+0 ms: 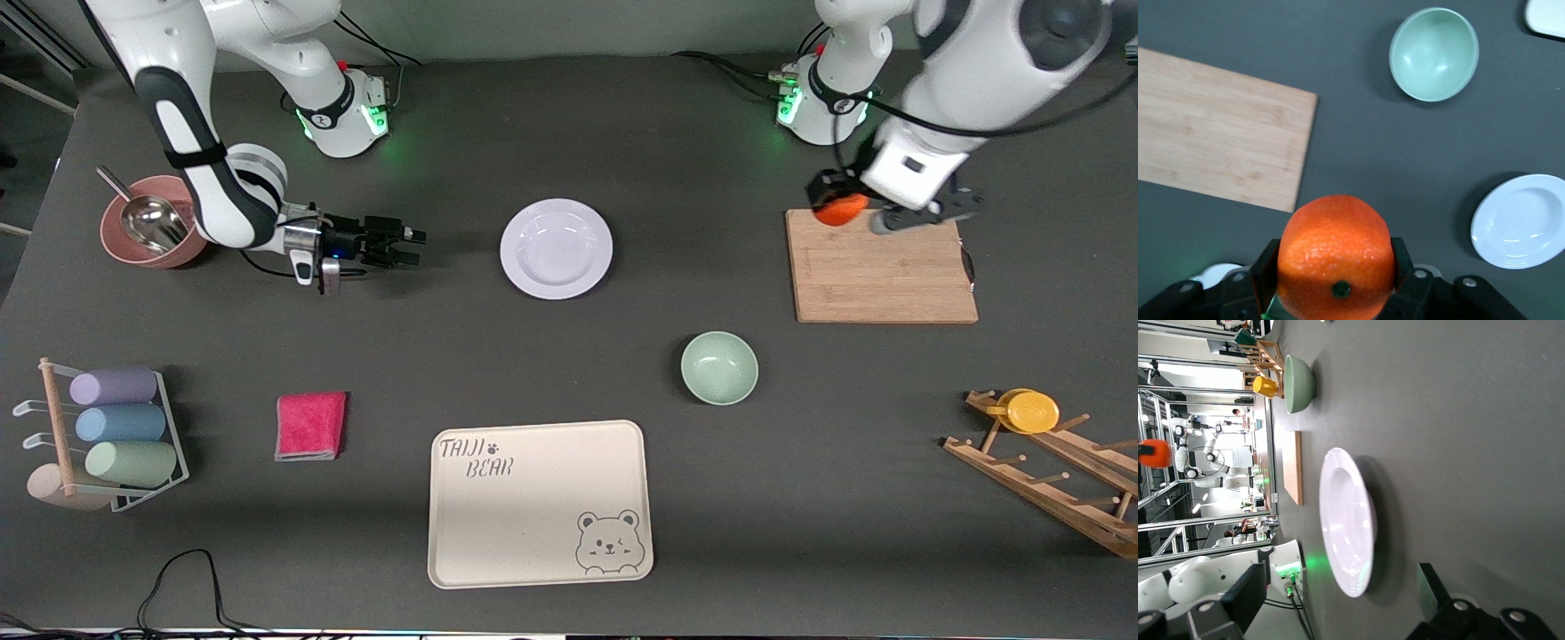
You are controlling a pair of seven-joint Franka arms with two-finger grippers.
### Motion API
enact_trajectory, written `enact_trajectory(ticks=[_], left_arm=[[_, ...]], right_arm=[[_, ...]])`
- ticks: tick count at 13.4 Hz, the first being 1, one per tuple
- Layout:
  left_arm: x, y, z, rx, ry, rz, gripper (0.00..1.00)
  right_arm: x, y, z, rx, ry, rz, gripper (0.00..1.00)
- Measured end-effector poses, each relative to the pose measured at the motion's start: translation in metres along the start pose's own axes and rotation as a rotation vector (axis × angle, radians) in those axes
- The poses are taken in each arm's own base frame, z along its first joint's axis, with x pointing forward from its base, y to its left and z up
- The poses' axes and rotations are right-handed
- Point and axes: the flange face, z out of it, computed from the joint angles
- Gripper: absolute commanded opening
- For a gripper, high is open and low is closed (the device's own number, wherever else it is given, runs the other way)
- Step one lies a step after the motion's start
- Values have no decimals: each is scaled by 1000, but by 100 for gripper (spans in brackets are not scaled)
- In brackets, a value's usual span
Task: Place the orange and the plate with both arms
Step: 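Carry the orange with the left gripper over the white plate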
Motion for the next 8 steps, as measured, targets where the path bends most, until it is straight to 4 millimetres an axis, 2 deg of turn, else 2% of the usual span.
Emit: enact_trajectory(ticks=[3, 6, 8], left_arm=[[-36, 61, 1, -1, -3, -37, 20], [-52, 119, 1, -35, -14, -56, 20], [-60, 163, 15, -104, -6, -58, 19]], right_arm=[[-11, 14, 25, 20, 4, 16, 100], [-16, 17, 40, 29, -2, 32, 100], [-16, 21, 44, 31, 8, 23, 100]])
